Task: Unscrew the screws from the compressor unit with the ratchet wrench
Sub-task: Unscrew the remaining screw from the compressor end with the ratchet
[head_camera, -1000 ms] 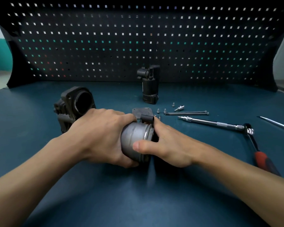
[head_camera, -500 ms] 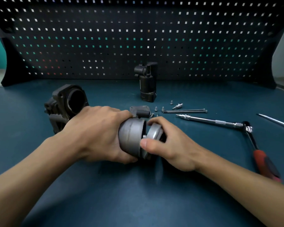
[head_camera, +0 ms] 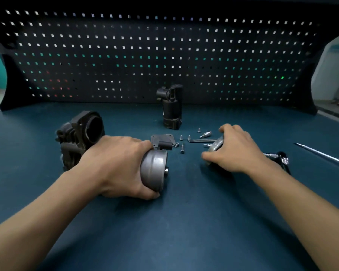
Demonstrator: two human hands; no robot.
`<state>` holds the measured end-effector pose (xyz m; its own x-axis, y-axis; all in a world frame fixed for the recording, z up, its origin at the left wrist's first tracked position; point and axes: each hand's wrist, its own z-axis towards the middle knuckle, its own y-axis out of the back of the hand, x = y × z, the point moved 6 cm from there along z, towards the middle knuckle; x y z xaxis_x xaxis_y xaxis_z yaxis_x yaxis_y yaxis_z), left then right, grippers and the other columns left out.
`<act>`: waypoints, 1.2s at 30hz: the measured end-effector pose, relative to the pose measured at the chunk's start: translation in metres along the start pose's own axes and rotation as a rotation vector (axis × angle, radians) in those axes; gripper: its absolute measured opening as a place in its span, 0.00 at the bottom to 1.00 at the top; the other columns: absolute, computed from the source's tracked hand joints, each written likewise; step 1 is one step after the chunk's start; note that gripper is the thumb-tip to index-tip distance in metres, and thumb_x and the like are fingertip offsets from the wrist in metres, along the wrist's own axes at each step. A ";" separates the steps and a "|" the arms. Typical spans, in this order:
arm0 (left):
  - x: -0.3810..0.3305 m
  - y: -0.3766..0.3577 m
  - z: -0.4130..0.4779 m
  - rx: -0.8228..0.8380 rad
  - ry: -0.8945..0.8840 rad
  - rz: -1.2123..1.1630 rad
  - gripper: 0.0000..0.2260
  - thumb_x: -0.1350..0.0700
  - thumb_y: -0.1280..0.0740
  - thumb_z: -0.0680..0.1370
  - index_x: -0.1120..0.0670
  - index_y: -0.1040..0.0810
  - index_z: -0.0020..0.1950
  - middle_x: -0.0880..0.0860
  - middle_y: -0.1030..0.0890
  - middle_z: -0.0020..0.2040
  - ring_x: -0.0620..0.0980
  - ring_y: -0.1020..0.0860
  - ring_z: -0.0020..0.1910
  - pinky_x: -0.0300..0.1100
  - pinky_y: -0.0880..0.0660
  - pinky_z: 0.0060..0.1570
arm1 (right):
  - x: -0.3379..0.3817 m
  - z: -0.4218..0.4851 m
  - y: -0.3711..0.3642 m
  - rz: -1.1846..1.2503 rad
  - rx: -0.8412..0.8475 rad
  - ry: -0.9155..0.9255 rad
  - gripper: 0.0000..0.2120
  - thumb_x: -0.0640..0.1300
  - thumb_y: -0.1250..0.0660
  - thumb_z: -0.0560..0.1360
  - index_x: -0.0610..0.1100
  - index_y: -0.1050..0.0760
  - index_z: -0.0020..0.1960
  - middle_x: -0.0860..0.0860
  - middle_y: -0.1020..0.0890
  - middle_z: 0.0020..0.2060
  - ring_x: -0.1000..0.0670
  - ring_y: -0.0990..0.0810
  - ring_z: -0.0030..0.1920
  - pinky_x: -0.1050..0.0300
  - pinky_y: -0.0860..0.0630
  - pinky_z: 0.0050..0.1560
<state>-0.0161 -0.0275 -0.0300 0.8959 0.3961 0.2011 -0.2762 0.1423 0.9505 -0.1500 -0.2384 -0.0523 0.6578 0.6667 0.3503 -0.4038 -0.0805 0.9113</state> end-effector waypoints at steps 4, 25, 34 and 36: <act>-0.001 0.000 0.000 0.002 -0.005 0.005 0.34 0.20 0.39 0.53 0.41 0.31 0.48 0.41 0.22 0.42 0.47 0.21 0.42 0.46 0.24 0.38 | 0.023 0.001 0.001 -0.045 -0.123 0.131 0.38 0.64 0.31 0.72 0.47 0.37 0.76 0.49 0.33 0.73 0.44 0.37 0.72 0.47 0.36 0.69; 0.008 0.008 -0.013 0.057 -0.083 -0.092 0.40 0.20 0.37 0.52 0.37 0.30 0.60 0.37 0.21 0.47 0.42 0.21 0.47 0.46 0.23 0.44 | 0.122 -0.034 -0.016 0.506 0.062 0.729 0.23 0.52 0.42 0.82 0.42 0.38 0.32 0.53 0.38 0.28 0.53 0.38 0.31 0.47 0.37 0.34; 0.010 0.009 -0.016 0.043 -0.118 -0.147 0.33 0.25 0.31 0.53 0.38 0.26 0.53 0.38 0.22 0.43 0.42 0.23 0.43 0.45 0.24 0.43 | 0.093 -0.046 -0.010 0.523 -0.028 0.697 0.24 0.51 0.43 0.82 0.36 0.27 0.34 0.52 0.35 0.26 0.56 0.37 0.29 0.52 0.33 0.34; 0.008 0.009 -0.015 0.039 -0.110 -0.147 0.33 0.25 0.31 0.53 0.38 0.26 0.52 0.38 0.22 0.43 0.41 0.23 0.43 0.45 0.23 0.43 | 0.093 -0.044 -0.013 0.534 -0.020 0.667 0.25 0.53 0.44 0.82 0.34 0.23 0.40 0.49 0.31 0.28 0.54 0.33 0.30 0.52 0.31 0.36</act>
<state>-0.0162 -0.0097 -0.0234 0.9588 0.2718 0.0824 -0.1282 0.1555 0.9795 -0.1119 -0.1423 -0.0412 -0.1337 0.8404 0.5253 -0.5688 -0.4991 0.6537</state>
